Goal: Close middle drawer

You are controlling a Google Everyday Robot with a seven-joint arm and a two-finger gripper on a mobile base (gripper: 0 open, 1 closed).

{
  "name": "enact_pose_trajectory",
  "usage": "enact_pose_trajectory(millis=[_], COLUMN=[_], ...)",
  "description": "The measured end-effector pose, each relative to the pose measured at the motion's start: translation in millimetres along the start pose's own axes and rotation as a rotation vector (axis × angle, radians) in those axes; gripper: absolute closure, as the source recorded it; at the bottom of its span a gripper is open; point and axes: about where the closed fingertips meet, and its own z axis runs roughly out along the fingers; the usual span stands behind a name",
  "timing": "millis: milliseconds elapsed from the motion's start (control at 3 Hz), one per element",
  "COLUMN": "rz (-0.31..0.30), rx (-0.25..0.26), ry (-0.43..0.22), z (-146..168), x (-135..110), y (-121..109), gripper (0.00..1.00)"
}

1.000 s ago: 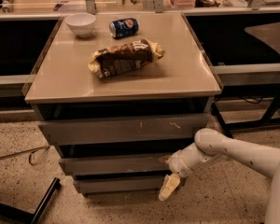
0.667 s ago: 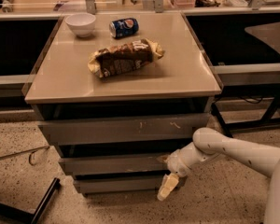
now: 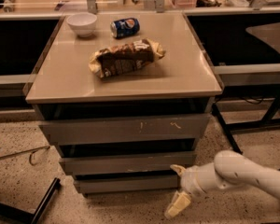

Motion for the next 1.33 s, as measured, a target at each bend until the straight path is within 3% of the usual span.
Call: enact_pose_trajectory(millis=[333,1000,1333], rz=[0.010,0.040,0.039], rx=[0.174,0.411,0.485], ry=[0.023,0.099,0.140], z=[-57,-162,-191], x=[-3,-46,-50], y=[37,107,113], gripper=[0.00,0.00,0.00])
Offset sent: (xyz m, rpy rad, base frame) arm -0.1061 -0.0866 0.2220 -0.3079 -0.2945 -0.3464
